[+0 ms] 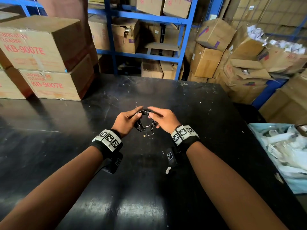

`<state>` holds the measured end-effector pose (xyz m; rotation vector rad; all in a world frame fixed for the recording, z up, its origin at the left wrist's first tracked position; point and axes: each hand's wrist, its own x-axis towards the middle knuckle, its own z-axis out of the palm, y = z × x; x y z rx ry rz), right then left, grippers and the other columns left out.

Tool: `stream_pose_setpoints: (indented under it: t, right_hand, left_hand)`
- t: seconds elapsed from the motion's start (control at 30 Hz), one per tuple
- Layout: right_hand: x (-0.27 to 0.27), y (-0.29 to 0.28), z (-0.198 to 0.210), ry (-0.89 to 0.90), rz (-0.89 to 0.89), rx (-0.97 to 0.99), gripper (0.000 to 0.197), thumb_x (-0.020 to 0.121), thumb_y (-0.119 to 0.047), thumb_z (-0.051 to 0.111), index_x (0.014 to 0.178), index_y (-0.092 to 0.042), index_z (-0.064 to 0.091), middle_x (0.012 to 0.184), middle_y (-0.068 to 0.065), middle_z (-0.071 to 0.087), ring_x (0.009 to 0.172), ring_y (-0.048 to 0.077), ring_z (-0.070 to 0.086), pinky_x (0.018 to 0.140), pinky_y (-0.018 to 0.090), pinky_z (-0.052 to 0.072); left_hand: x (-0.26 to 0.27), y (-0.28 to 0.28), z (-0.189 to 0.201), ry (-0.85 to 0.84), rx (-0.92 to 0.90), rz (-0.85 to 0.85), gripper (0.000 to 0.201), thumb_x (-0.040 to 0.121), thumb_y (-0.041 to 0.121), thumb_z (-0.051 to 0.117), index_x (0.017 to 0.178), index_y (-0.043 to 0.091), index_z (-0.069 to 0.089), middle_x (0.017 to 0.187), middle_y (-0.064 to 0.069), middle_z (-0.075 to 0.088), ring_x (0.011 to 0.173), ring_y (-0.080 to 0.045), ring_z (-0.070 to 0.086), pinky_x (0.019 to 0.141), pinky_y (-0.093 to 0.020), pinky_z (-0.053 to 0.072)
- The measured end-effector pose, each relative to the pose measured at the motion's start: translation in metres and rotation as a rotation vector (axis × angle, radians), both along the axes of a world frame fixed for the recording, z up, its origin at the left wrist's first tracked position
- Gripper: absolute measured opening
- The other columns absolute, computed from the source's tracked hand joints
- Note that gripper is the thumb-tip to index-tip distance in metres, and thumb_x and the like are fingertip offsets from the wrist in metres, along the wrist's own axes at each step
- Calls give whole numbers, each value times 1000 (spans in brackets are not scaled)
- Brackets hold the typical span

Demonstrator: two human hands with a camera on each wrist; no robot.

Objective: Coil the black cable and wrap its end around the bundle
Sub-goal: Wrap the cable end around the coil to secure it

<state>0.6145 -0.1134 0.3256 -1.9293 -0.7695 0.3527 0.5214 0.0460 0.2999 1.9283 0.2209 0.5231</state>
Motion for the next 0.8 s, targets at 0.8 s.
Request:
stream_pose_setpoints:
  t: [0.8]
  right_hand:
    - [14,-1,-12,-169,-61,-88,39,79,-27,68,118,-31,65,76,1,75,57,15,69,74,32,59]
  left_hand:
    - [8,-15,-5,-28,-409,-14,24,91,11,52,112,13,63,72,3,72,71,-13,66,78,-32,56]
